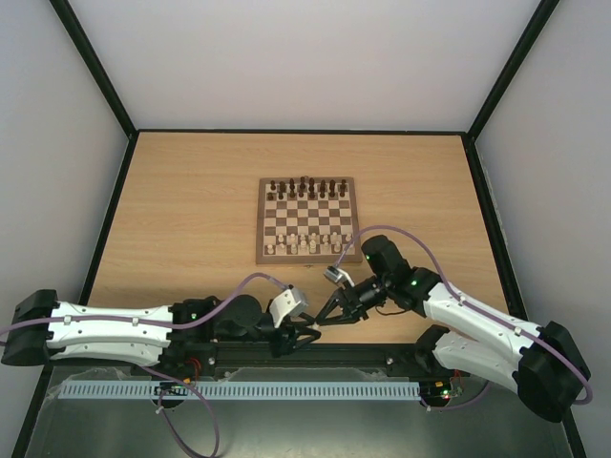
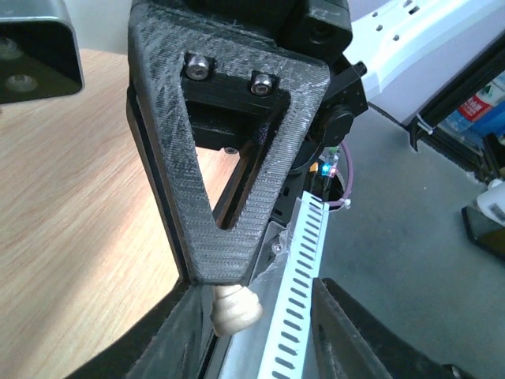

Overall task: Set up the chess pieces on the board
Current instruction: Place the chess piece on the chessboard.

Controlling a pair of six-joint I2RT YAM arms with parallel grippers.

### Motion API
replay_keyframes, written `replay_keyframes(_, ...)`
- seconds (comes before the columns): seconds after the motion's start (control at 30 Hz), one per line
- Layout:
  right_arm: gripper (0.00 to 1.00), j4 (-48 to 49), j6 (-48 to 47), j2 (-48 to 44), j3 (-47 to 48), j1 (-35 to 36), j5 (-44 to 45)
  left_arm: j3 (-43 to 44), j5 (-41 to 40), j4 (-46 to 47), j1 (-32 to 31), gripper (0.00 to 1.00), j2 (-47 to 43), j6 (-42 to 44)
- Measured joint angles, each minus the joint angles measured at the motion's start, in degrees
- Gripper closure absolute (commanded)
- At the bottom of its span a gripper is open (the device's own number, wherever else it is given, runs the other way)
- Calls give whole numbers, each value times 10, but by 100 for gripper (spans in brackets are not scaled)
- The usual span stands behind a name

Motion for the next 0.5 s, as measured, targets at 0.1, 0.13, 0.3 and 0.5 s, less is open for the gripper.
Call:
replay_keyframes(0.1, 99, -4, -3, 2, 5, 0, 17, -5, -5, 0, 6, 44, -12, -9)
replay_keyframes(0.13, 99, -8, -6, 5, 9, 0, 25, -6, -9, 0, 9, 42, -18, -8)
replay_keyframes(0.3, 99, -26, -26, 17, 26, -4, 57, -14, -32, -6, 28, 36, -70, -25)
replay_keyframes(0.5, 99, -107, -89, 40, 106, -8, 154, -10, -108, -61, 64, 33, -84, -72)
